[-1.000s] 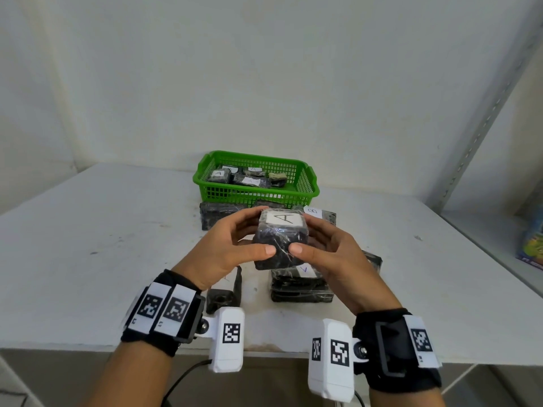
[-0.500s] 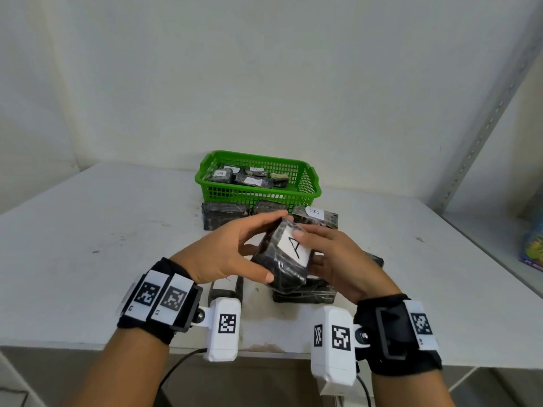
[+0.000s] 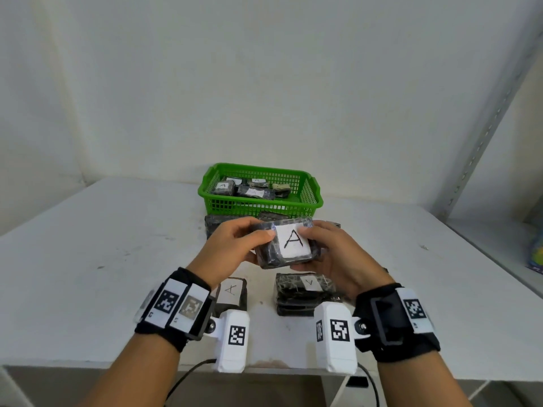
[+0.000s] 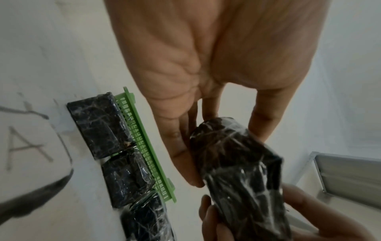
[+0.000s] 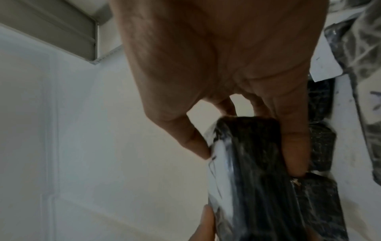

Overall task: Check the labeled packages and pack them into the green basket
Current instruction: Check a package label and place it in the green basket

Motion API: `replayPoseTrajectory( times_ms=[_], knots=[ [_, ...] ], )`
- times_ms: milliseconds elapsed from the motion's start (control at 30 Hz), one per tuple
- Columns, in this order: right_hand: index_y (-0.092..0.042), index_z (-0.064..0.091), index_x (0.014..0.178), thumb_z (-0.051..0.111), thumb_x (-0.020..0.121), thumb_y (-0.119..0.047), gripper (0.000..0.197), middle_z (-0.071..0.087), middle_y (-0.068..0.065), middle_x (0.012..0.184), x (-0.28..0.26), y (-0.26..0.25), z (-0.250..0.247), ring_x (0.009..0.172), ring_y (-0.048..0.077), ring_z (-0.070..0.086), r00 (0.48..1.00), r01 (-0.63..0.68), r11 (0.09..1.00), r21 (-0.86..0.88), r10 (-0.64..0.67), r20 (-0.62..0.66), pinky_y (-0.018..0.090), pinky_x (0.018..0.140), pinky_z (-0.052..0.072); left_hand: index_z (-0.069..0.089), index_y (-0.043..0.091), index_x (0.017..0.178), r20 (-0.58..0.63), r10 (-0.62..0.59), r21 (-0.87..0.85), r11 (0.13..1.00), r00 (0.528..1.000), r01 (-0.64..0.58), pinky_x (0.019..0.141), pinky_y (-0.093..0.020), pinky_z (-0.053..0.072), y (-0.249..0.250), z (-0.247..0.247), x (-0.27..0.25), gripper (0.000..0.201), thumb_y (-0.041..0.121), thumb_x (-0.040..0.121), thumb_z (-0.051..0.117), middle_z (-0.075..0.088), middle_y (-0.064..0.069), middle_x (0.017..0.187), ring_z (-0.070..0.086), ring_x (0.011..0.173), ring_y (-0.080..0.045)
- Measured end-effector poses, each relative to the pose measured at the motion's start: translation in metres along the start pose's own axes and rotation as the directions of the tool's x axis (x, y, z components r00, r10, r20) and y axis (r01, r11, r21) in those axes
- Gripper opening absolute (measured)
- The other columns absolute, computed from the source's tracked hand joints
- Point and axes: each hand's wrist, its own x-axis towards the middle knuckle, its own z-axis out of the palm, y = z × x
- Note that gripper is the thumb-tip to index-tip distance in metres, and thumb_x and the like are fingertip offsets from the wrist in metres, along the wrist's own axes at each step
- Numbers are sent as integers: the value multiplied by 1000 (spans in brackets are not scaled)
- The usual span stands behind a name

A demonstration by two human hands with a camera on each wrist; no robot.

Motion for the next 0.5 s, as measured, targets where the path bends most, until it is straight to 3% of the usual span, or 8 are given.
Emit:
replayPoseTrajectory(
  times_ms=[133, 267, 400, 500],
  knots=[
    [-5, 66, 126, 69, 97, -26, 36, 77, 8, 106, 16, -12, 0, 89, 23, 73, 1000, 12, 994, -110, -8, 28, 38, 75, 62, 68, 6, 99, -33, -37, 24, 999, 999, 38, 75, -42, 58, 5, -4, 18, 12, 14, 94, 61, 70, -11, 90, 67, 80, -22],
    [-6, 67, 119, 70, 97, -20, 27, 76, 8, 100, 40, -27, -1, 82, 23, 72, 999, 39, 993, -108, -41, -23, 39, 78, 62, 68, 11, 108, -89, -50, 81, 995, 995, 57, 76, -40, 61, 10, -16, 47, 25, 31, 94, 62, 73, -5, 101, 72, 87, -20],
    [-4, 66, 123, 71, 97, -21, 32, 75, 13, 108, 71, -46, -8, 89, 27, 73, 995, 43, 991, -123, -54, -85, 44, 83, 63, 70, 23, 97, -297, -21, 232, 968, 955, 93, 89, -39, 56, 18, -46, 94, 15, 36, 92, 63, 73, 4, 102, 68, 99, -13],
    [-8, 69, 116, 72, 97, -24, 25, 73, 12, 105, 100, -57, -11, 89, 27, 71, 990, 21, 986, -166, -44, -136, 42, 77, 64, 69, 18, 86, -434, -32, 313, 932, 901, 184, 92, -38, 53, 23, -71, 132, 8, 26, 86, 66, 69, 0, 95, 65, 98, -24]
  ],
)
